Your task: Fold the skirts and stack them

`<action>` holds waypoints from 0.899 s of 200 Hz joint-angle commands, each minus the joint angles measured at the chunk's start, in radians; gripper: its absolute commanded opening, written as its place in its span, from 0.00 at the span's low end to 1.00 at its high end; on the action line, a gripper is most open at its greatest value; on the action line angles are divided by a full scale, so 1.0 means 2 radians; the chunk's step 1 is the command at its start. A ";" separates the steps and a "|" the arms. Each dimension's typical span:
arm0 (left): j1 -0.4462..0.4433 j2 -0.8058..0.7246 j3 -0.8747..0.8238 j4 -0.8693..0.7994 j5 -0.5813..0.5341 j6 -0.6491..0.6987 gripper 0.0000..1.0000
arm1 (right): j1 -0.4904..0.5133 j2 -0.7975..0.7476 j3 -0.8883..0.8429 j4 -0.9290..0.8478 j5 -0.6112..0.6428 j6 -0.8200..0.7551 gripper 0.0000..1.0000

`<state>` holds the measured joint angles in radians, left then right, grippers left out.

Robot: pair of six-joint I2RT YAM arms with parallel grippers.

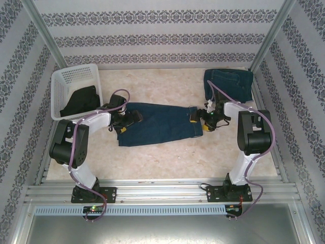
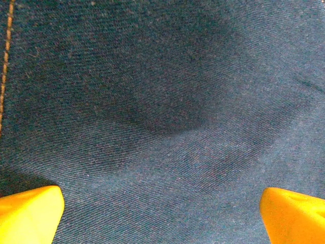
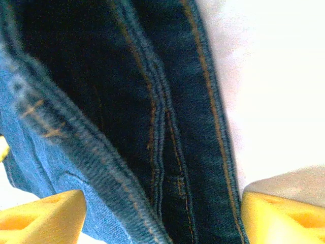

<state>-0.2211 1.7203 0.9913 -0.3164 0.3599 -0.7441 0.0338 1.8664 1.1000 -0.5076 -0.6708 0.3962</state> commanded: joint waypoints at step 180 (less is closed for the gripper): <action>-0.011 -0.020 -0.034 0.007 0.065 -0.049 1.00 | 0.041 -0.067 0.043 -0.079 0.120 0.007 0.00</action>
<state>-0.2237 1.6890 0.9489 -0.2562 0.4210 -0.7898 0.1162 1.8168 1.1046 -0.4419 -0.6464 0.5014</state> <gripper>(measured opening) 0.999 0.127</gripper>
